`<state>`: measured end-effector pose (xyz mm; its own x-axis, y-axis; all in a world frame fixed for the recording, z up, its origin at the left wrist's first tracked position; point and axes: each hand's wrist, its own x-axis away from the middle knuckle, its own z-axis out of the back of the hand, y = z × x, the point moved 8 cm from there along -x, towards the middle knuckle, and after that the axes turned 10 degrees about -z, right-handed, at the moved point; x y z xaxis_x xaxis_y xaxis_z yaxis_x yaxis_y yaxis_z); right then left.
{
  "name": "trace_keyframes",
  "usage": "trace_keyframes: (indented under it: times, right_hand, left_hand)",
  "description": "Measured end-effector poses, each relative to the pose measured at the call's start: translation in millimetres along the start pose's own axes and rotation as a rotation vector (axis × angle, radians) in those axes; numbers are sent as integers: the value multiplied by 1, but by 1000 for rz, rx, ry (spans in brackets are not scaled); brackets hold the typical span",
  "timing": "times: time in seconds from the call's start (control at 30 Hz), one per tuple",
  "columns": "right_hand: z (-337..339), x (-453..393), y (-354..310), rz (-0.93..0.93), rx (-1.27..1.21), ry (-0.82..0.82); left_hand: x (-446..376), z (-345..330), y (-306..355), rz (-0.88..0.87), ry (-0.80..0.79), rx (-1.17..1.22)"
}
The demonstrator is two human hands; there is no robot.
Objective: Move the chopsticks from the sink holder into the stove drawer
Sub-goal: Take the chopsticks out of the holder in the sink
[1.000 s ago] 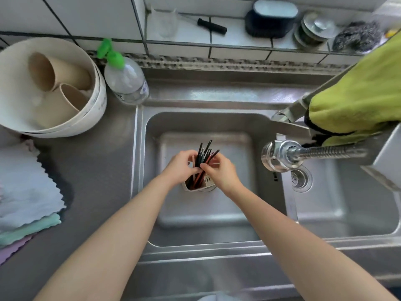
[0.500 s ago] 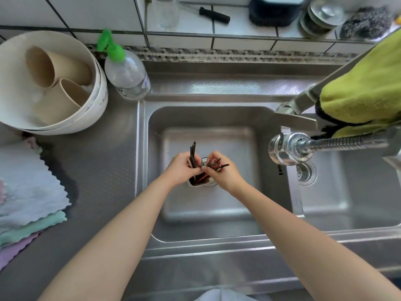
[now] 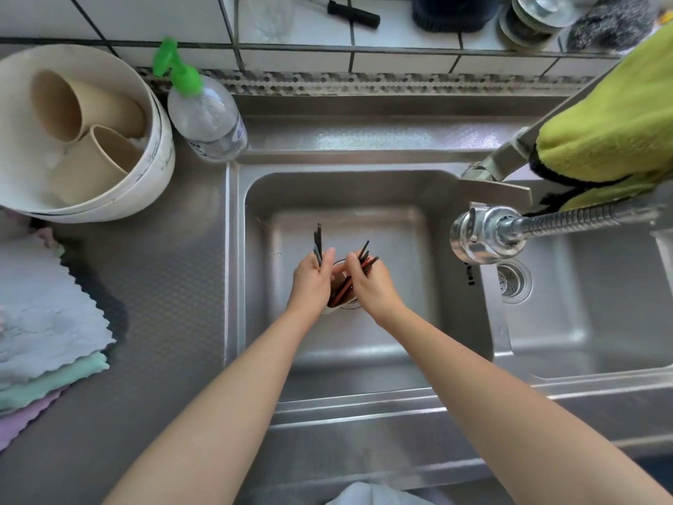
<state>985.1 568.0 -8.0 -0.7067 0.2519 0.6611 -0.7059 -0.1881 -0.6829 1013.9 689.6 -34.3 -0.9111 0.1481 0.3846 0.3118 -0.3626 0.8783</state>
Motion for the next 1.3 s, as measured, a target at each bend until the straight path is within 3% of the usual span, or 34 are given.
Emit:
trace_keyframes:
  times: [0.43, 0.73, 1.0, 1.3]
  right_hand:
    - [39, 75, -62, 287, -93, 109]
    - [67, 120, -68, 300, -161, 138]
    - [112, 158, -45, 303, -309, 241]
    - [180, 220, 24, 299, -540, 365]
  left_hand:
    - [31, 43, 104, -272, 145, 213]
    - [65, 49, 136, -327, 156, 201]
    - [92, 9, 149, -341, 88, 193]
    - [159, -67, 161, -343, 8, 237]
